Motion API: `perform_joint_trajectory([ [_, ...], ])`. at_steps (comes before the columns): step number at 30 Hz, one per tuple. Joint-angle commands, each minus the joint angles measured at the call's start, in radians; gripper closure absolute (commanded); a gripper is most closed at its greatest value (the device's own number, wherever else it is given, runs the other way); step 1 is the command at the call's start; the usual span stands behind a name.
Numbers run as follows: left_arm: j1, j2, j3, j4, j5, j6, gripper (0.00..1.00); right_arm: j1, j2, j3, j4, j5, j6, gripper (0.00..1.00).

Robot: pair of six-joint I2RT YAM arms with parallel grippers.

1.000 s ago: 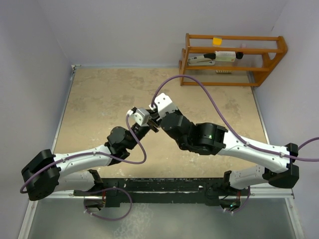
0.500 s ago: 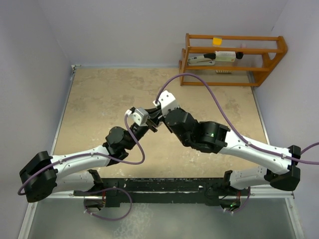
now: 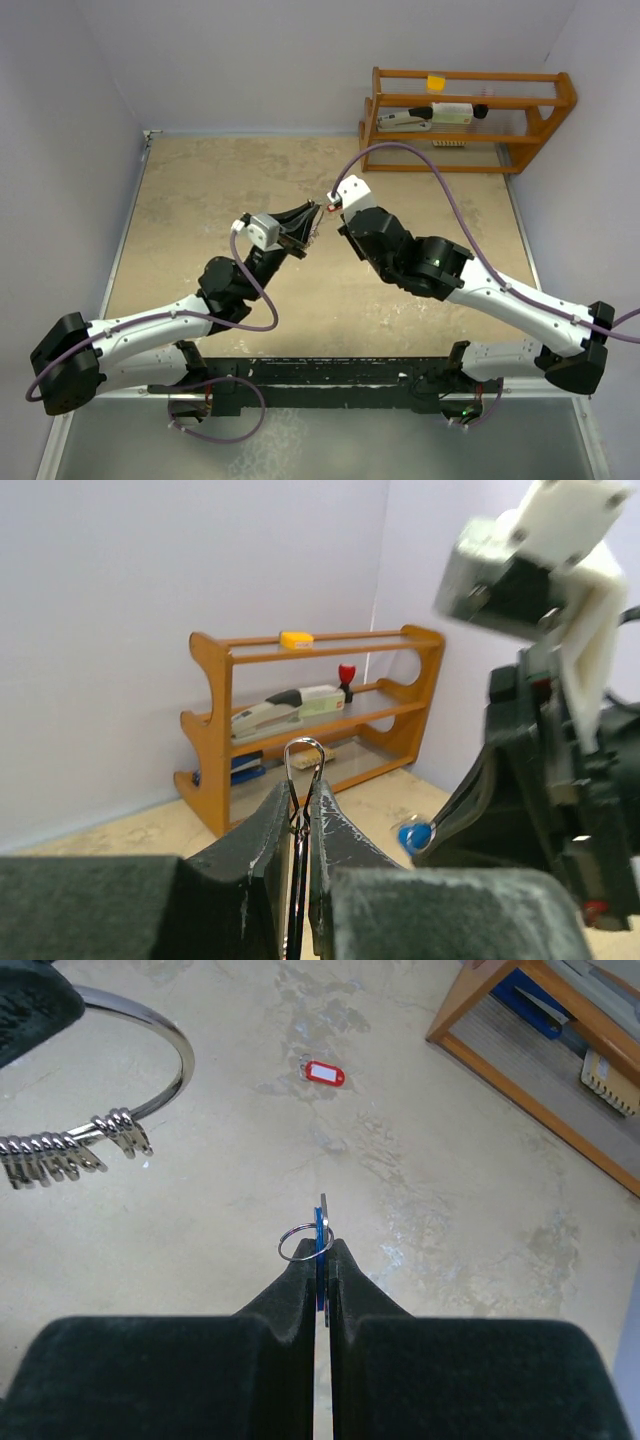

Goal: Remove the keys from the keyring

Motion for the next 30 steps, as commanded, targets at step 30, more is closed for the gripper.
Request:
perform_joint_trajectory([
  [30,0.406,0.442,-0.021,-0.204,0.020,-0.408,1.00,-0.580,0.310,-0.237,0.373,-0.390,0.093,1.00],
])
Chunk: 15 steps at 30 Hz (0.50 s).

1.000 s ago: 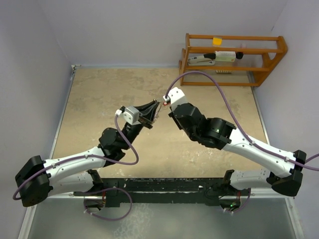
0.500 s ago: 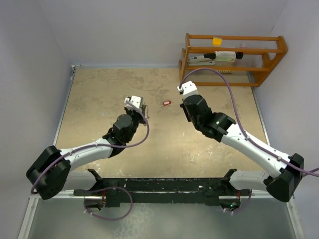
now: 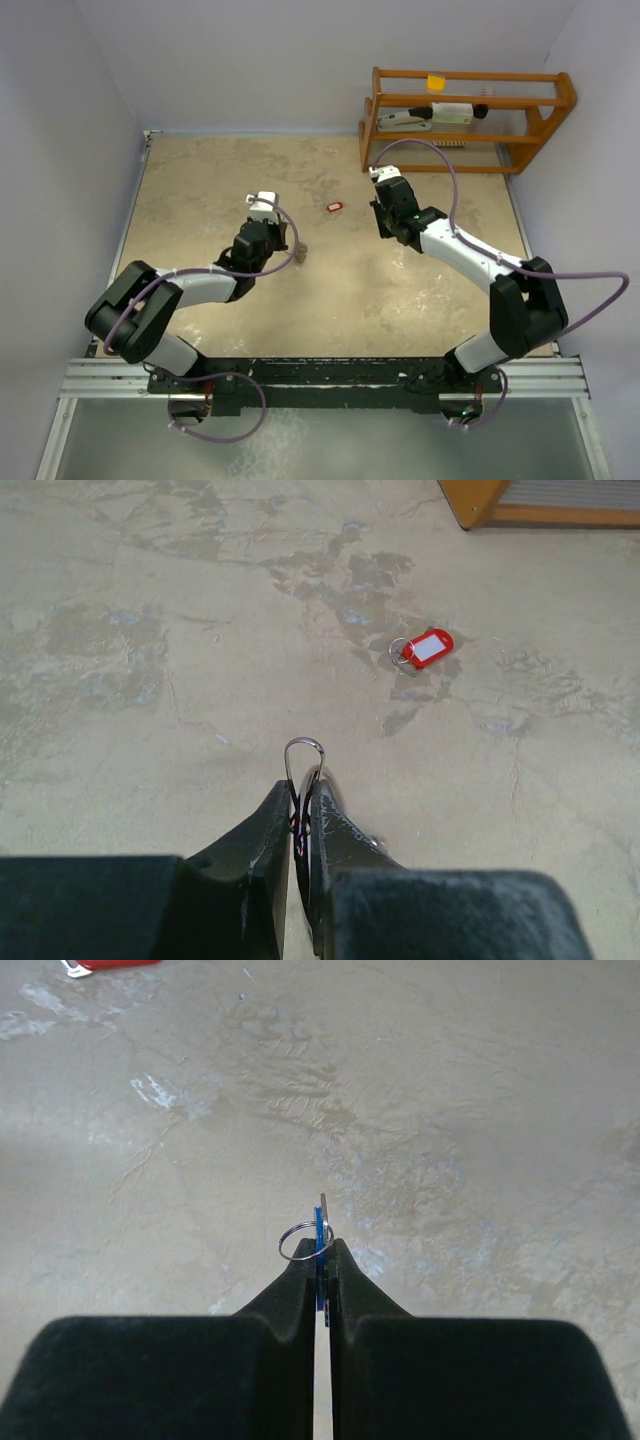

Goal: Remove the keys from the keyring

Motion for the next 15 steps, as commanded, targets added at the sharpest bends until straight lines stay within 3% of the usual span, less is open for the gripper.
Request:
perform_joint_trajectory([
  [1,0.047,0.038,0.000,0.135,0.070,-0.074,1.00,-0.032,0.057,0.004,0.088,-0.045,0.039,1.00],
  [15,0.120,0.305,0.043,0.273,0.139,-0.101,1.00,-0.085,0.249,0.031,0.134,-0.112,0.070,1.00],
])
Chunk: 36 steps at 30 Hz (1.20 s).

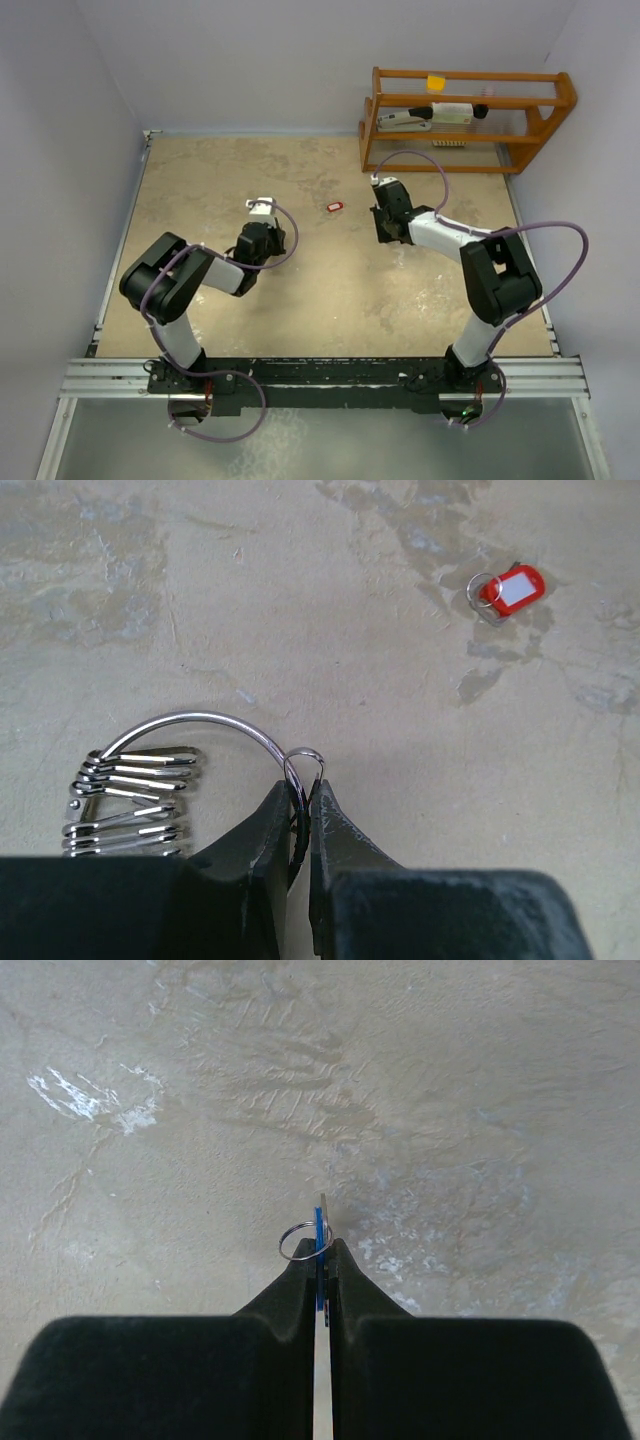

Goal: Remove the keys from the keyring

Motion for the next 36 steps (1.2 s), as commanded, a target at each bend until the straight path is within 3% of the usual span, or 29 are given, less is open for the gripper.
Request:
perform_joint_trajectory([
  [1,0.019,0.045,0.048,0.102,0.032,-0.029,1.00,-0.001,0.027,0.034,0.035,-0.029,0.020,1.00],
  [7,0.021,0.082,0.084,0.117,0.091,-0.051,0.89,-0.001,0.051,0.039,0.042,-0.072,0.032,0.92],
  [9,0.021,0.086,0.092,0.131,0.128,-0.061,0.84,-0.001,0.055,0.044,0.041,-0.082,0.033,0.81],
  [11,0.021,0.085,0.096,0.149,0.160,-0.069,0.71,-0.001,0.053,0.046,0.040,-0.082,0.033,0.66],
  [15,0.021,0.062,0.088,0.166,0.170,-0.079,0.54,0.000,0.030,0.038,0.048,-0.069,0.027,0.49],
  [23,0.021,-0.052,0.052,0.172,0.197,-0.080,0.43,0.003,-0.058,0.014,0.066,-0.131,-0.011,0.47],
  [32,0.021,-0.269,0.064,-0.106,0.089,-0.017,0.42,0.019,-0.353,-0.072,0.110,-0.124,-0.028,0.45],
  [36,0.021,-0.391,0.037,-0.189,0.006,0.006,0.42,0.019,-0.495,-0.158,0.156,-0.087,-0.032,0.40],
])
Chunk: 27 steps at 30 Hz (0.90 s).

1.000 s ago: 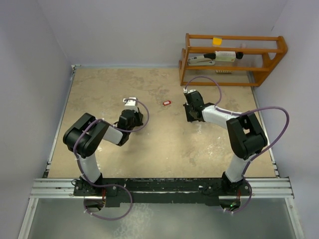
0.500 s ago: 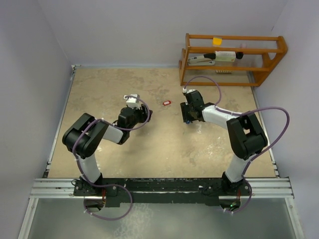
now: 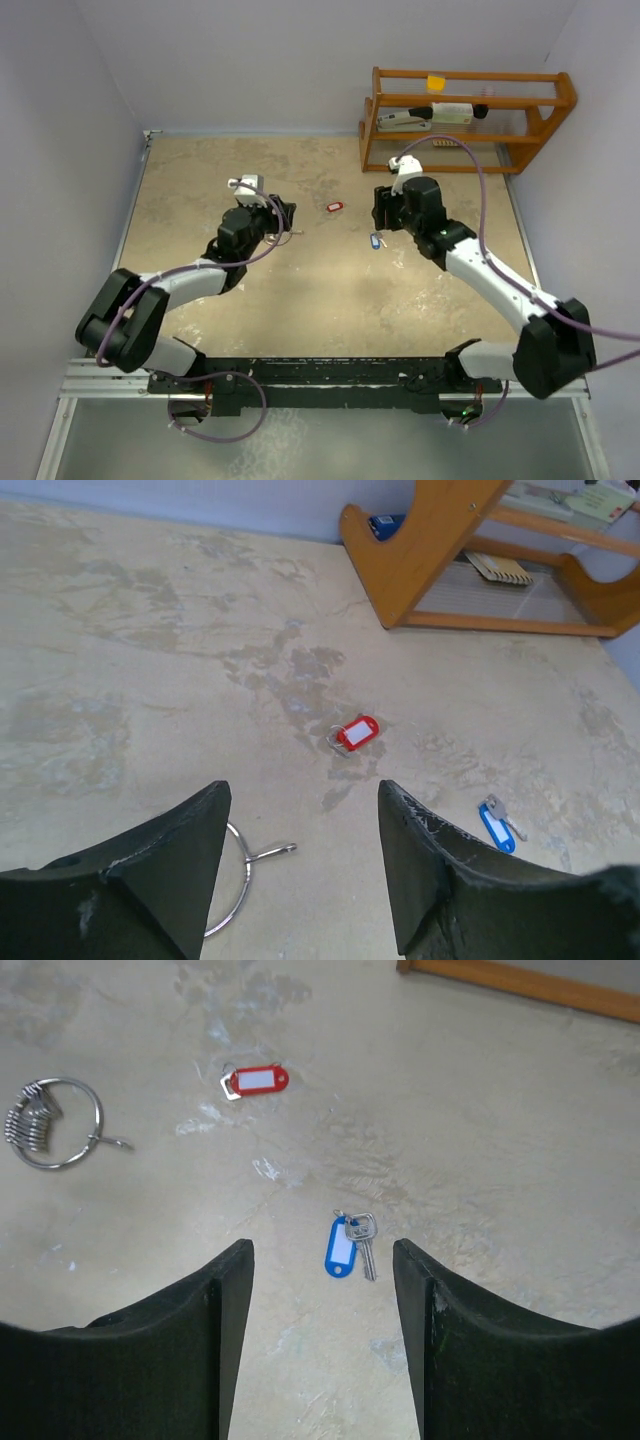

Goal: Remove the keys from the keyring

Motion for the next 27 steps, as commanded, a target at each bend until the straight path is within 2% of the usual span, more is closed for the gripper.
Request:
perform_joint_trajectory([
  [1,0.006,-0.144,-0.023,-0.119,-0.122,0.049,0.42,0.004,-0.144,-0.096,0.078,0.044,-0.014,0.38],
  [5,0.006,-0.278,-0.048,-0.195,-0.188,0.092,0.47,0.004,-0.264,-0.177,0.127,0.075,-0.019,0.38],
  [15,0.006,-0.488,-0.101,-0.353,-0.351,0.118,0.47,0.004,-0.523,-0.328,0.238,0.120,-0.040,0.37],
  [23,0.006,-0.667,-0.181,-0.422,-0.514,0.102,0.51,0.006,-0.770,-0.506,0.375,0.263,-0.066,0.36],
  [27,0.006,-0.724,-0.178,-0.484,-0.577,0.112,0.53,0.006,-0.795,-0.523,0.383,0.329,-0.063,0.35],
])
